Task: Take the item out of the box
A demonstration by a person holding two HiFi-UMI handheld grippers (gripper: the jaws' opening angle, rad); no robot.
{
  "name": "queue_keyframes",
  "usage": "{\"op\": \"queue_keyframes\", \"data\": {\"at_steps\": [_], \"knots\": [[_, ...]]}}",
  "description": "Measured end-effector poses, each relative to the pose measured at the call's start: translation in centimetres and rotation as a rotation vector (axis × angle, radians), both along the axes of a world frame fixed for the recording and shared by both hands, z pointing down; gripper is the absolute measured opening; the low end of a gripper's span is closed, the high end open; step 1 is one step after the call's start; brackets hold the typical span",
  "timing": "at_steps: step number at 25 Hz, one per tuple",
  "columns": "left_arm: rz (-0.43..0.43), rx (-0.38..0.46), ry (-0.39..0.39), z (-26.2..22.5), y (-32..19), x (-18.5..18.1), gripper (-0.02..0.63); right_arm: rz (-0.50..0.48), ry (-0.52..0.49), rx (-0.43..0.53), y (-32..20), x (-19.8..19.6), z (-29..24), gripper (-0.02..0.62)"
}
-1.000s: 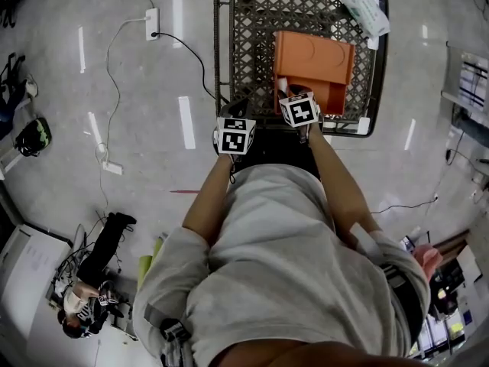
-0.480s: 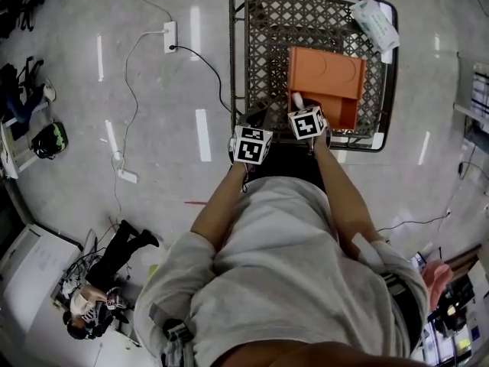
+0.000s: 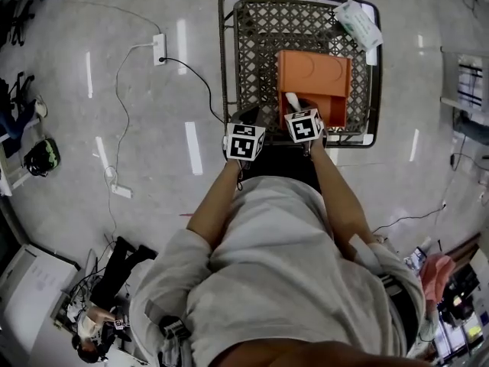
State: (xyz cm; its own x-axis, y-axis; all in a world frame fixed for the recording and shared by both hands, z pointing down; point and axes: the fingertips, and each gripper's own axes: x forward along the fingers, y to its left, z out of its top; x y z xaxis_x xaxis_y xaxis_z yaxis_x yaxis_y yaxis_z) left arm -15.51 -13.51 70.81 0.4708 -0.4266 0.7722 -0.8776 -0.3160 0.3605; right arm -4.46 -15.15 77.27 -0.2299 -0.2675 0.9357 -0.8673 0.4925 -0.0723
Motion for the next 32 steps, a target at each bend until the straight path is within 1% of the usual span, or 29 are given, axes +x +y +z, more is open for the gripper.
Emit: {"op": "queue_keyframes", "data": {"at_steps": [9,12,16,18,26,29,32], "knots": [[0.049,0.037,0.047,-1.2,-0.5,1.1,0.011,0.075,0.014,0.072,1.5,1.3,-2.5,0.135],[0.083,0.052,0.067,-1.8,-0.4,2.1,0.011,0.124,0.016,0.089,2.3,1.7,-3.7,0.135],[0.133,0.068,0.076,-2.6,-0.1,2.8,0.011,0.136,0.034,0.123,3.0,2.1,-5.3,0.135],[0.144,0.077,0.080,-3.0,0.0,3.2,0.011,0.148,0.035,0.135,3.2,2.6,-5.8,0.135],[0.120,0.087,0.074,-3.4,0.4,3.4,0.011,0.153,-0.013,0.168,3.7,3.1,-6.5,0.135],[0.109,0.091,0.070,-3.7,0.8,4.0,0.011,0.156,-0.047,0.172,3.9,3.3,-7.4,0.133],[0.103,0.095,0.062,-3.9,1.4,4.7,0.011,0.157,-0.091,0.199,3.9,3.6,-8.8,0.132]]}}
